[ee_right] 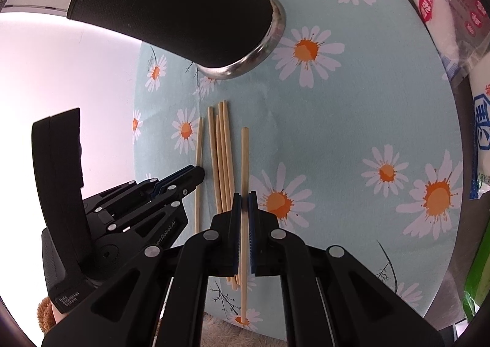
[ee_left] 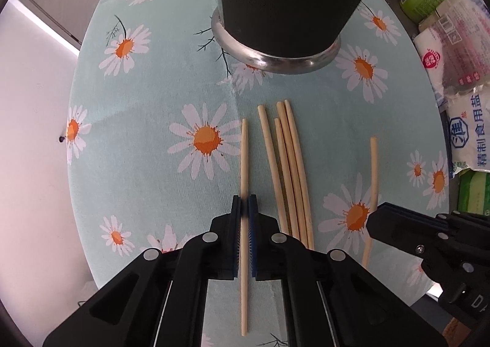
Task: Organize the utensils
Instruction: 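Close the left tool on a bundle chopstick while the right tool holds its chopstick, then lift both held chopsticks and lower them into the black holder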
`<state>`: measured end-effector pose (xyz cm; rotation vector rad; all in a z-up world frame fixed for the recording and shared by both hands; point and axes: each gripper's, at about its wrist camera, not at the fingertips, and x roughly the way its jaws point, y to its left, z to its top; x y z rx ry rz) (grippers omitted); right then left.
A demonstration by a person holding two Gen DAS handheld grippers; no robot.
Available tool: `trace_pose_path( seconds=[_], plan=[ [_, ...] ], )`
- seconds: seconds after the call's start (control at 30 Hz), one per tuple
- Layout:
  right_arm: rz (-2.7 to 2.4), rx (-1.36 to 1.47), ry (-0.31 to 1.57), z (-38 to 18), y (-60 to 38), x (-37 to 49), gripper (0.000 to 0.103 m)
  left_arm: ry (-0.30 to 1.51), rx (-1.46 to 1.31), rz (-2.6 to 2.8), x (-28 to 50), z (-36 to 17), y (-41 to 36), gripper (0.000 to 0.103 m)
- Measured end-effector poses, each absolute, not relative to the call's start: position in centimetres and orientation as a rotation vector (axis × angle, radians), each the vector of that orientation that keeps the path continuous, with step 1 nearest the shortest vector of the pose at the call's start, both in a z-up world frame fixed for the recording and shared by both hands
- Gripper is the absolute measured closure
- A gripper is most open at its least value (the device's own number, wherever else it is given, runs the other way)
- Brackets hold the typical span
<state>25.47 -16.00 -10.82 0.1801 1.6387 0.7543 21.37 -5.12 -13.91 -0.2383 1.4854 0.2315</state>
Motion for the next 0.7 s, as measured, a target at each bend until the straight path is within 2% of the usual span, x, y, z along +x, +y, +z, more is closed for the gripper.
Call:
trace_pose_path(
  seconds=[0.33,0.7],
  plan=[
    [0.784,0.222,1.602,-10.1,-15.7,25.3,0.098,1.402,-0.406,0.191,18.8,-12.7,-0.9,0.099],
    [0.806,0.166,1.512,-6.4,-13.9,25.5,0.098,1.240,-0.486,0.121,16.3,-7.6,1.5,0.099]
  ],
)
